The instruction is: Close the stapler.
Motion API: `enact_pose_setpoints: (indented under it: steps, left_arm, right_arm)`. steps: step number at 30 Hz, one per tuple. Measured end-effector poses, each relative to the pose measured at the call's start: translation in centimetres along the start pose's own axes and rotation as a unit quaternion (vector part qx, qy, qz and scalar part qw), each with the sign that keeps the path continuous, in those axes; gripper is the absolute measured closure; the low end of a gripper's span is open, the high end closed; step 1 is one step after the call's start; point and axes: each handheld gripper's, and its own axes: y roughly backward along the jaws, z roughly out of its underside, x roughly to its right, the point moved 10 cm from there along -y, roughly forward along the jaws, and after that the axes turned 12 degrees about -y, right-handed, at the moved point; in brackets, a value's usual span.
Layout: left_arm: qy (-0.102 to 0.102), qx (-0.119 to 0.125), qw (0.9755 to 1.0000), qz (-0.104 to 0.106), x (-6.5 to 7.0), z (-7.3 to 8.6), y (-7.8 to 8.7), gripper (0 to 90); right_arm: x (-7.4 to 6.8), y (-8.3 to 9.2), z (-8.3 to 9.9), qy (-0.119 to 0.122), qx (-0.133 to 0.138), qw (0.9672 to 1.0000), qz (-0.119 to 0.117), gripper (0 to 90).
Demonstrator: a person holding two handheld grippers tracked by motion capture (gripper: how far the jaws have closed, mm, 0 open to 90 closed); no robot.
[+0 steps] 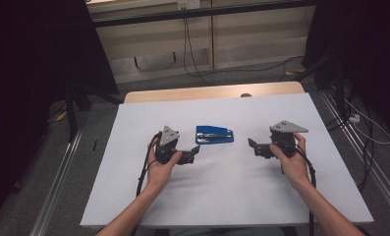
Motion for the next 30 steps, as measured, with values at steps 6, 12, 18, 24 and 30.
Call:
enact_pose_setpoints:
  steps: [6,12,18,24,30]
  left_arm:
    - [0.006,0.009,0.9995,-0.03,-1.4,0.5,1.7,4.2]
    - [0.016,0.018,0.9989,-0.039,-1.9,1.1,3.2,4.2]
    - [0.009,0.033,0.9978,-0.056,-2.0,1.3,4.9,4.2]
    - [0.029,0.017,0.9977,-0.059,-2.4,2.7,6.0,4.1]
    - [0.024,0.01,0.9975,-0.065,-2.5,3.5,7.1,3.9]
  right_arm:
    - [-0.2,0.9,-0.4,0.003,0.016,0.9999,0.004,4.7]
    - [-0.2,1.4,-0.4,0.004,0.021,0.9997,0.008,4.7]
    - [-0.1,2.7,-0.6,0.007,0.032,0.9994,0.013,4.7]
    - [0.3,3.9,0.4,0.0,0.031,0.9993,0.019,4.7]
    - [0.5,4.9,0.4,-0.005,0.046,0.9985,0.031,4.7]
